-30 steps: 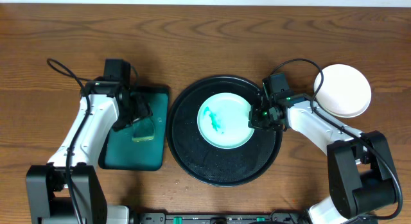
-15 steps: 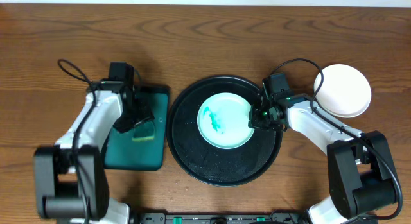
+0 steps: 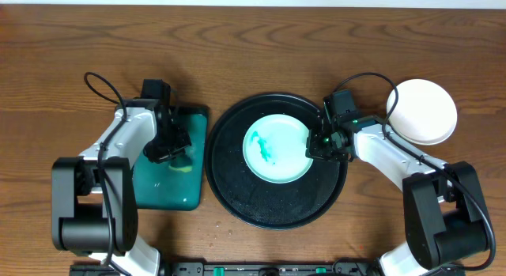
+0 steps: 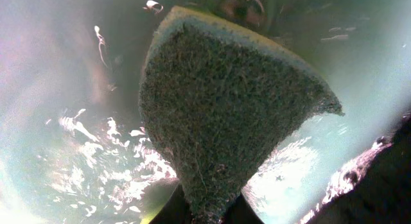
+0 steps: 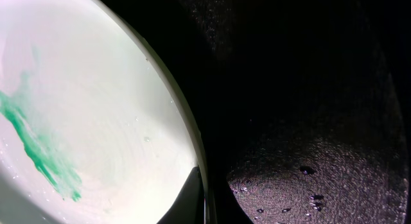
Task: Clean dirty plates on tray and stack at the side
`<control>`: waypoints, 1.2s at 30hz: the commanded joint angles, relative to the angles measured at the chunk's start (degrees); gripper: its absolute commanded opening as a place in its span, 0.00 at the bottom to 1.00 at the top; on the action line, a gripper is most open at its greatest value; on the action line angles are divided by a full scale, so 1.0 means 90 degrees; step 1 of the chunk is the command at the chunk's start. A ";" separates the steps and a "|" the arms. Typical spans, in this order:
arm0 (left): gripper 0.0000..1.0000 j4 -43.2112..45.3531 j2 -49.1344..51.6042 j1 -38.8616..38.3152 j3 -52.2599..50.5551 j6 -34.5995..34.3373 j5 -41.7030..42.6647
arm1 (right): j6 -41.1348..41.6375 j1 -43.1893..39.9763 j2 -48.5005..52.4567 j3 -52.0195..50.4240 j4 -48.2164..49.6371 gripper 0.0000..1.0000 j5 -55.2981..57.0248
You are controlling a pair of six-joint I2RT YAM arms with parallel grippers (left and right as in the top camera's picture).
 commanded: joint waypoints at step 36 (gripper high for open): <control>0.07 -0.1054 -0.2344 0.0039 0.0010 -0.0359 -0.0384 | -0.0141 0.0058 0.0257 -0.0097 -0.0019 0.01 -0.0141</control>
